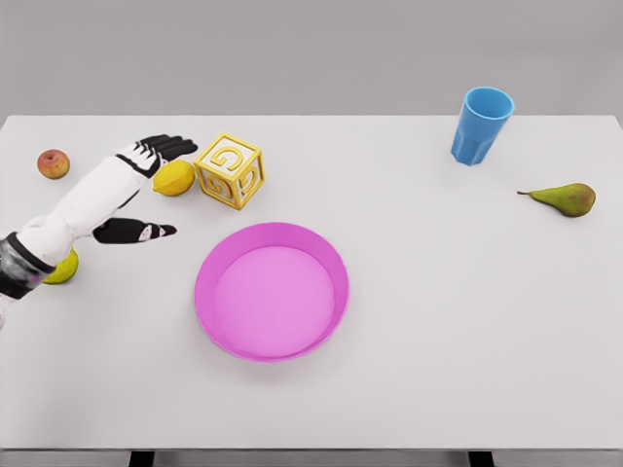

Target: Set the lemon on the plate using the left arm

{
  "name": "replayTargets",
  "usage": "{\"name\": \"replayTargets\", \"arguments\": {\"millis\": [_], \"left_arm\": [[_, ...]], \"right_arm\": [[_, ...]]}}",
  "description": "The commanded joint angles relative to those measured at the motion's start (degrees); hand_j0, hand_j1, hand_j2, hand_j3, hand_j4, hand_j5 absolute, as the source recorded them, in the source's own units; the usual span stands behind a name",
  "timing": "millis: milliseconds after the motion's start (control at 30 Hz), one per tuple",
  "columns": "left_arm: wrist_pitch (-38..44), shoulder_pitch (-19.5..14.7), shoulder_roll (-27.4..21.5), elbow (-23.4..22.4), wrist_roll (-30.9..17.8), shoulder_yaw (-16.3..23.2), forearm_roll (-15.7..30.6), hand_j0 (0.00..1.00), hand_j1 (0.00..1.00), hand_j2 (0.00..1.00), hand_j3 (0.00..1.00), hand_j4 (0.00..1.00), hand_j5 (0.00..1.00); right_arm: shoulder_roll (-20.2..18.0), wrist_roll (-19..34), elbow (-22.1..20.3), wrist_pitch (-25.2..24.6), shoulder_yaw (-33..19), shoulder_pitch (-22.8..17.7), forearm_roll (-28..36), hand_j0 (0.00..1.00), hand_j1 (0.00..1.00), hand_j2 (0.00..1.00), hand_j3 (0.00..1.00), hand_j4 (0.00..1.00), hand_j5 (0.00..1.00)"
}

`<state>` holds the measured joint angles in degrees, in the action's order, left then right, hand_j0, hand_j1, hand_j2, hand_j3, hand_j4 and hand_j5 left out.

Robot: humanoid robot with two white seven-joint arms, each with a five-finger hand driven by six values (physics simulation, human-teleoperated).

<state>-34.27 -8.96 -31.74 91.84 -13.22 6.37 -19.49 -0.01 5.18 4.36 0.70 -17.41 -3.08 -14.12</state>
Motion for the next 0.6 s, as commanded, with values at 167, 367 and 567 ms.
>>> {"name": "replayTargets", "arguments": {"millis": [167, 367, 567], "left_arm": [[9.13, -3.24, 0.63, -6.57, 0.13, -2.41, 12.19, 1.0, 1.0, 1.0, 1.0, 1.0, 1.0], [20.56, -5.19, 0.54, -9.75, 0.04, -0.48, 12.11, 1.0, 1.0, 1.0, 1.0, 1.0, 1.0], [23.37, -10.81, 0.63, -17.3, 0.04, 6.47, 12.11, 1.0, 1.0, 1.0, 1.0, 1.0, 1.0]], "right_arm": [[0.01, 0.01, 0.04, 0.0, 0.01, 0.0, -0.03, 1.0, 1.0, 1.0, 1.0, 1.0, 1.0], [0.01, 0.01, 0.04, 0.0, 0.01, 0.0, -0.03, 1.0, 1.0, 1.0, 1.0, 1.0, 1.0], [0.01, 0.01, 0.04, 0.0, 0.01, 0.0, -0.03, 1.0, 1.0, 1.0, 1.0, 1.0, 1.0]]}}
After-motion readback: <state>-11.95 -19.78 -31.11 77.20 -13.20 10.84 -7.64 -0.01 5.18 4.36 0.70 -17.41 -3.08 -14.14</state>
